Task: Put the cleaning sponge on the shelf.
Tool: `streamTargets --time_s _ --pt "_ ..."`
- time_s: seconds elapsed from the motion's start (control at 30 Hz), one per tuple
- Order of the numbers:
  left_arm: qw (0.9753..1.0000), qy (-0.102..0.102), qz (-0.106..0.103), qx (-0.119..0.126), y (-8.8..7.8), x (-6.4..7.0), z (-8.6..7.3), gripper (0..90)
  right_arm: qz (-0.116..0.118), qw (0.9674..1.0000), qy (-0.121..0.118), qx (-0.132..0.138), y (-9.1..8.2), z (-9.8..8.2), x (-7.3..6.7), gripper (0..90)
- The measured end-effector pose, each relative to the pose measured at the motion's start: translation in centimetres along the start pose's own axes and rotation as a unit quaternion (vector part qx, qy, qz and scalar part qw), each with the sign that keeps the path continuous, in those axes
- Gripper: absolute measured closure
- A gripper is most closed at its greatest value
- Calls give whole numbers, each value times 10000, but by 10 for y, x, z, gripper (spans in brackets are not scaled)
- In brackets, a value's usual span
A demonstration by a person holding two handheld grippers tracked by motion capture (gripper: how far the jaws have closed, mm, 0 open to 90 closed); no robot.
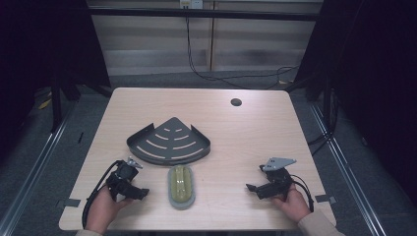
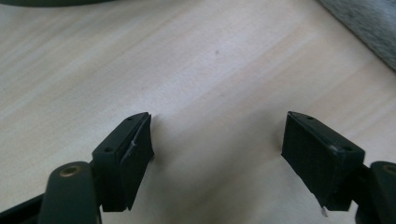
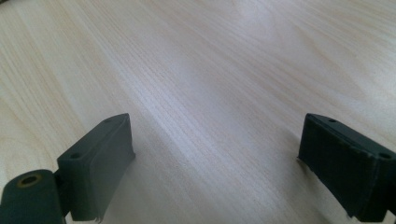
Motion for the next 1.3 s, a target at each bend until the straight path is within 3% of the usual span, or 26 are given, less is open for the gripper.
streamTargets --time_s 0.23,0.53,0.93,1.3 --pt "9995 -198 -216 89 -21 12 20 243 -13 10000 0 -5 0 0 0 93" --pt "9980 -367 -428 -283 -31 24 43 251 0 10000 0 1 0 0 0 93" --pt "9961 -498 -551 -477 -40 42 70 276 -14 10000 10 -7 0 0 0 93" --pt "9958 -348 -594 -612 -43 56 90 308 7 10000 11 4 0 0 0 93"
Point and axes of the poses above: each handheld gripper's, and its own axes: y roughly forward along the jaws, z roughly out of its top, x roughly to its right, the point moved 8 cm from there along y, roughly forward along the jaws, and after that the axes turned 2 degrees about z, right-handed, at the moved point
